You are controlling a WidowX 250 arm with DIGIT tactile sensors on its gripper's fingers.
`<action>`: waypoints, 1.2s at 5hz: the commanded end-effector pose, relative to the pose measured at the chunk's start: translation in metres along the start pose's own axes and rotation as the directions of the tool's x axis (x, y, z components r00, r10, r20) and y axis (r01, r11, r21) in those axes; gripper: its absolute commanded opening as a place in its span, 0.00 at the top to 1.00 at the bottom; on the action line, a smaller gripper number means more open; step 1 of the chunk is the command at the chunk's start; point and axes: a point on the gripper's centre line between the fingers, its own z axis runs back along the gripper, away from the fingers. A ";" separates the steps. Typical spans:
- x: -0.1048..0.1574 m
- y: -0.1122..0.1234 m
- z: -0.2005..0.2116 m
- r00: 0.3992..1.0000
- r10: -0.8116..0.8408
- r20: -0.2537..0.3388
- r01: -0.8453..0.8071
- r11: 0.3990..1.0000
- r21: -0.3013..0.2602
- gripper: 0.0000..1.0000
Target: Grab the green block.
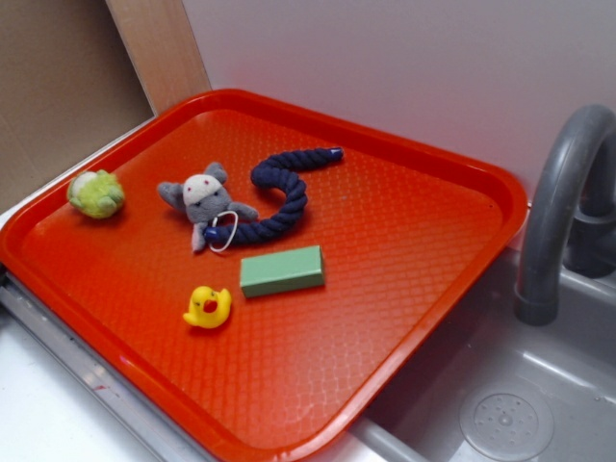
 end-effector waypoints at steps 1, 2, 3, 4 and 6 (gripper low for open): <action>0.000 0.000 0.000 1.000 0.000 0.000 0.000 1.000 0.000 0.00; 0.026 -0.043 -0.004 0.981 -0.180 0.075 0.175 0.983 0.057 0.00; 0.039 -0.081 -0.006 0.945 -0.300 0.131 0.300 0.954 0.020 0.00; 0.040 -0.120 -0.011 0.871 -0.453 0.188 0.458 0.889 0.021 0.00; 0.056 -0.186 -0.034 0.748 -0.632 0.200 0.646 0.763 -0.003 0.00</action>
